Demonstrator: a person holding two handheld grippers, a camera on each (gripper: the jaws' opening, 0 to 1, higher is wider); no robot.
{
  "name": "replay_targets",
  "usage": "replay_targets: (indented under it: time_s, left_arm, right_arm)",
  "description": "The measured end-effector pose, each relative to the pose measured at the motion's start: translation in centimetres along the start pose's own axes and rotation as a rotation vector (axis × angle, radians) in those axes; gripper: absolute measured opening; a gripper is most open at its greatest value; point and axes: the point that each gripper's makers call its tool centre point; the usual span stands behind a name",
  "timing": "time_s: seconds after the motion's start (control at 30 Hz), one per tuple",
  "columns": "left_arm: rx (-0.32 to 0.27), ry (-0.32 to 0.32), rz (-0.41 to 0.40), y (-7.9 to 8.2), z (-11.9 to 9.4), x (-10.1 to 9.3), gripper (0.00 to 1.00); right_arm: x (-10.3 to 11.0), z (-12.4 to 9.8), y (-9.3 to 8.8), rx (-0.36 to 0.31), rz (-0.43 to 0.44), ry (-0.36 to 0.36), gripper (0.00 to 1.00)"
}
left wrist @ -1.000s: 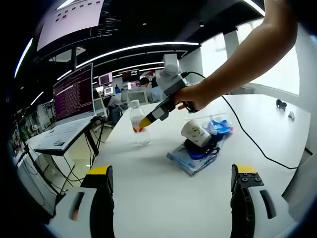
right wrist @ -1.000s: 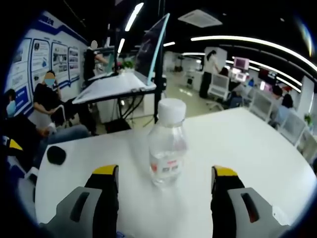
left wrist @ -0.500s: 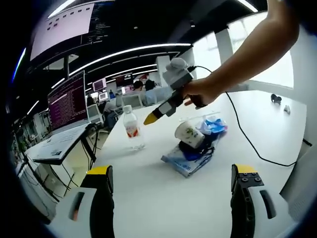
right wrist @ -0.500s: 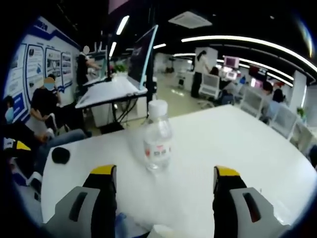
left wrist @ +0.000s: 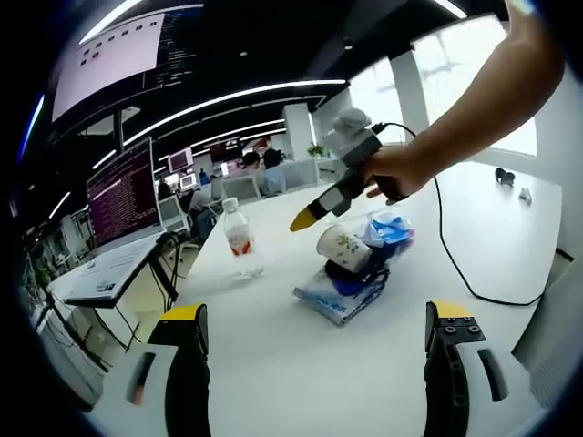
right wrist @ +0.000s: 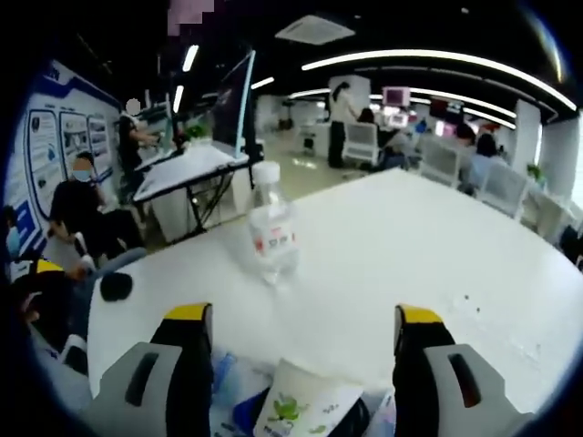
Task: Arrange the tabletop items into an orderly group along one side of the table until the central work area is clear of visible clutter.
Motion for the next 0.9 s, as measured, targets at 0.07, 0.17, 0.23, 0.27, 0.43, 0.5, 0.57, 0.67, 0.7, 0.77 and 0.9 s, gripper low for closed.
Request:
replay_targets:
  time_s: [0.07, 0.17, 0.23, 0.27, 0.43, 0.5, 0.57, 0.67, 0.7, 0.77, 0.9]
  left_arm:
    - [0.005, 0.008, 0.001, 0.0, -0.2, 0.0, 1.0]
    - [-0.009, 0.042, 0.01, 0.4, -0.6, 0.3, 1.0]
    - [-0.011, 0.043, -0.006, 0.4, -0.7, 0.4, 1.0]
    - [-0.009, 0.041, -0.009, 0.4, -0.7, 0.4, 1.0]
    - [-0.011, 0.049, -0.028, 0.5, -0.9, 0.6, 1.0]
    - [-0.007, 0.043, -0.025, 0.5, -1.0, 0.3, 1.0]
    - [-0.009, 0.035, -0.012, 0.7, -1.0, 0.0, 1.0]
    - [-0.009, 0.024, 0.001, 0.9, -1.1, -0.5, 1.0]
    - [-0.009, 0.022, 0.005, 1.0, -1.1, -0.6, 1.0]
    - [-0.012, 0.019, 0.013, 1.1, -1.2, -0.7, 1.0]
    - [-0.019, 0.018, -0.006, 1.2, -1.2, -0.8, 1.0]
  right_arm:
    - [-0.5, -0.7, -0.4, 0.006, 0.036, -0.019, 0.79]
    - [-0.8, -1.5, -0.9, 0.006, 0.07, -0.031, 0.78]
    - [-1.0, -2.0, -1.2, 0.003, 0.077, -0.04, 0.78]
    - [-1.1, -2.2, -1.4, 0.004, 0.079, -0.043, 0.79]
    - [-1.2, -3.2, -2.9, 0.042, 0.089, -0.058, 0.78]
    - [-1.4, -3.5, -3.1, 0.04, 0.096, -0.066, 0.77]
    - [-1.4, -3.7, -3.3, 0.043, 0.117, -0.073, 0.76]
    - [-1.6, -3.8, -4.0, 0.073, 0.169, -0.086, 0.74]
    - [-1.6, -3.7, -4.3, 0.086, 0.187, -0.086, 0.73]
    - [-1.7, -3.6, -4.5, 0.092, 0.186, -0.094, 0.72]
    - [-1.1, -3.3, -5.3, 0.137, 0.21, -0.089, 0.68]
Point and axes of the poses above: the point that each gripper's makers call its tool centre point, and the gripper's own axes: z roughly forward along the fingers, x roughly to its left, y roughly out of its top, and after that the axes turned 13 degrees about z, right-handed
